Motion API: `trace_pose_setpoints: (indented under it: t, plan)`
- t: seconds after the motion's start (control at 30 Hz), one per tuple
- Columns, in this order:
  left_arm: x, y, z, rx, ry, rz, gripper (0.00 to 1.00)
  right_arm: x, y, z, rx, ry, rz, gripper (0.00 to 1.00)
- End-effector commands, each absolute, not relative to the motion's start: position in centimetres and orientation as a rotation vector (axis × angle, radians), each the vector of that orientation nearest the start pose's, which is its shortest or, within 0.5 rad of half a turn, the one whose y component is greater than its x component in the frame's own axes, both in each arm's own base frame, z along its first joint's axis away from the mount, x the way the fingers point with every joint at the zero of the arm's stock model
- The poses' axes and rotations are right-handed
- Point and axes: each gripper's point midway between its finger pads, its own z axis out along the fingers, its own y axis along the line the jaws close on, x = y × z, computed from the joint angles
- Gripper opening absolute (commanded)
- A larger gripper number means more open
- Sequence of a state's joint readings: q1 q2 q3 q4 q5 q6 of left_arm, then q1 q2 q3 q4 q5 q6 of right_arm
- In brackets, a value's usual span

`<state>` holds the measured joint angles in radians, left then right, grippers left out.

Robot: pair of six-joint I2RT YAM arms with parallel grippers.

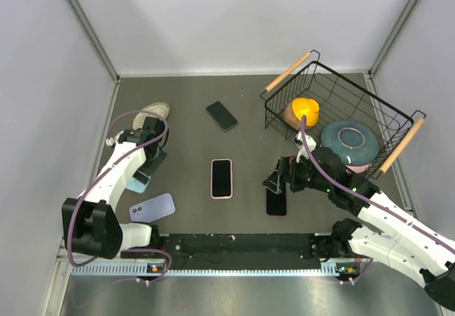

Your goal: Put the phone into the phone case

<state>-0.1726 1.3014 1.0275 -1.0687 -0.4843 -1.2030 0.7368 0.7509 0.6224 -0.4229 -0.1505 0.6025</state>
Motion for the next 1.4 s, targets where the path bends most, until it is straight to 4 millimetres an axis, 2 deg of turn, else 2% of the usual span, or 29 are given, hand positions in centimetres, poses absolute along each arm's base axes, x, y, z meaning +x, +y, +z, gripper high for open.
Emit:
trace_pose_setpoints:
  t: [0.0, 0.03, 0.1, 0.13, 0.3, 0.43, 0.6, 0.73, 0.87, 0.93, 0.97, 1.07, 1.23, 1.27, 1.33, 1.37]
  plan:
    - [20.8, 0.4, 9.2, -1.609, 2.201, 0.328, 0.74, 16.8, 22.0, 17.8, -0.259, 2.202, 0.935, 0.97]
    - [19.9, 0.3, 8.2, -1.63, 2.201, 0.31, 0.72, 16.8, 22.0, 17.8, -0.259, 2.205, 0.939, 0.97]
    - [20.0, -0.6, 7.2, -1.69, 2.177, 0.232, 0.67, 16.7, 22.0, 17.8, -0.256, 2.205, 0.945, 0.97]
    - [19.3, -0.7, 6.3, -1.714, 2.187, 0.238, 0.66, 16.6, 22.1, 17.8, -0.26, 2.207, 0.953, 0.97]
    - [18.5, -1.3, 3.9, -1.8, 2.218, 0.279, 0.65, 16.2, 22.0, 17.8, -0.252, 2.198, 0.969, 0.97]
    - [18.8, -1.6, 2.9, -1.82, 2.232, 0.294, 0.63, 16.2, 21.9, 18.0, -0.241, 2.189, 0.975, 0.97]
    - [18.2, -1.8, 1.5, -1.862, 2.244, 0.321, 0.59, 16.1, 21.9, 18.4, -0.24, 2.183, 0.986, 0.97]
    - [17.7, -2.2, 0.7, -1.889, 2.266, 0.326, 0.46, 16.3, 21.8, 18.5, -0.231, 2.176, 0.982, 0.97]
    - [17.0, -2.4, 0.7, -1.881, 2.317, 0.349, 0.39, 16.7, 21.7, 17.7, -0.225, 2.196, 0.942, 0.97]
    - [16.7, -2.6, 0.7, -1.886, 2.332, 0.346, 0.3, 16.8, 21.7, 17.6, -0.241, 2.2, 0.927, 0.97]
    - [16.2, -2.8, 0.5, -1.898, 2.335, 0.334, 0.19, 16.9, 21.7, 17.7, -0.243, 2.201, 0.923, 0.97]
    - [16.0, -2.9, 0.6, -1.909, 2.313, 0.288, 0.0, 17.1, 21.7, 18.0, -0.237, 2.192, 0.92, 0.97]
    - [16.8, -2.4, 2.3, -1.809, 2.31, 0.237, 0.0, 17.0, 21.8, 18.0, -0.226, 2.199, 0.926, 0.97]
    - [17.6, -2.6, 3.2, -1.771, 2.304, 0.206, 0.0, 17.0, 21.8, 18.0, -0.23, 2.2, 0.932, 0.97]
    - [17.7, -2.1, 4.0, -1.691, 2.321, 0.254, 0.0, 16.9, 21.8, 18.1, -0.229, 2.197, 0.939, 0.97]
    - [18.4, -2.3, 4.8, -1.645, 2.323, 0.245, 0.0, 16.8, 21.8, 18.0, -0.227, 2.199, 0.939, 0.97]
